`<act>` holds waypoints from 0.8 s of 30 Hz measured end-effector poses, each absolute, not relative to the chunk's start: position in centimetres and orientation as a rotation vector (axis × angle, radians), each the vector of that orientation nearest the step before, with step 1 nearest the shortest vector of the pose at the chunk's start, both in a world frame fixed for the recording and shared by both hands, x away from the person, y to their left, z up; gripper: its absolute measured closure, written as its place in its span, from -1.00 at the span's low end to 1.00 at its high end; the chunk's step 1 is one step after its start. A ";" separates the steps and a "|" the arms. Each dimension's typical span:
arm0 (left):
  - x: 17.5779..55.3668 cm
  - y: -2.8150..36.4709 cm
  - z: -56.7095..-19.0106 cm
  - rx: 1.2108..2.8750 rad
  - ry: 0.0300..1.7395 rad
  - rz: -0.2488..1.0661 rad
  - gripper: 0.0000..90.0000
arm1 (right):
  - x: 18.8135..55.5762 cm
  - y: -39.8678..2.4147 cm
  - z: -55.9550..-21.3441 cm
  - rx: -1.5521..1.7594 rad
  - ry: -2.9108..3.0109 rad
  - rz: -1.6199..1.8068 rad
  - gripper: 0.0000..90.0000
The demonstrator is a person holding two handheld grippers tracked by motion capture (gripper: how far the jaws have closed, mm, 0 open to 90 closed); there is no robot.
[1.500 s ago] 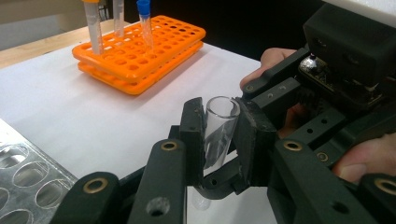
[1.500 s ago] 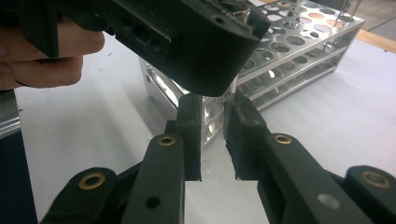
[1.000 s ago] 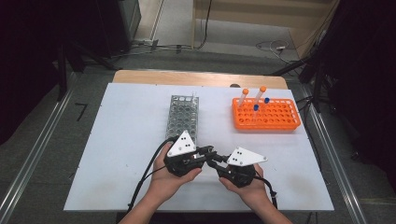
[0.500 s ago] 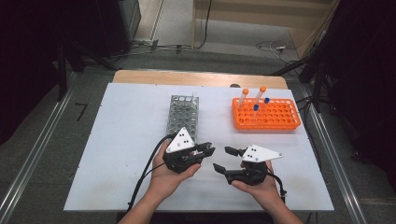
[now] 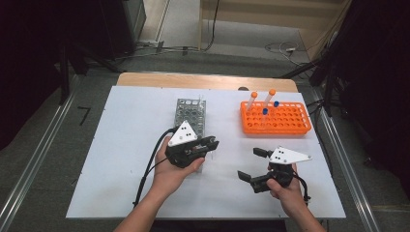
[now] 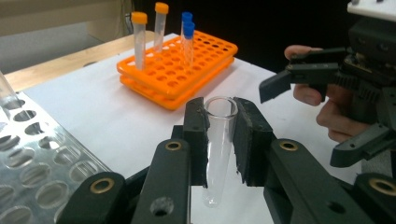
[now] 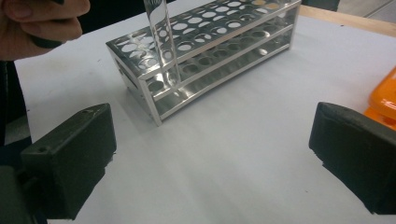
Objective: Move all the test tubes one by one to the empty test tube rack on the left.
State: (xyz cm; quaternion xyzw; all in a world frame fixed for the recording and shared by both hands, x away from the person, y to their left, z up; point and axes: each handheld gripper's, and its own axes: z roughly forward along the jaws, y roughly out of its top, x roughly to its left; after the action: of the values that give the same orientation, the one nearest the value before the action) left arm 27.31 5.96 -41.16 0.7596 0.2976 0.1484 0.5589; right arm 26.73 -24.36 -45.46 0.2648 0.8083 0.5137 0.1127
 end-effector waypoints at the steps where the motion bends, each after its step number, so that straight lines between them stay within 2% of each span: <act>1: 27.5 6.0 -41.0 1.789 0.702 0.352 0.70 | 26.8 -24.7 -45.4 0.784 2.365 1.522 -1.00; 24: 33.1 7.4 -38.6 1.756 0.781 0.461 0.70 | 29.0 -30.4 -46.3 0.944 2.255 1.502 -1.00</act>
State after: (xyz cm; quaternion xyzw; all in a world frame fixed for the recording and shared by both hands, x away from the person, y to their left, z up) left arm 33.07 7.44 -38.61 0.7421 0.3299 0.1946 0.5501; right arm 29.02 -30.41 -46.26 0.3259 0.7787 0.5186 0.1358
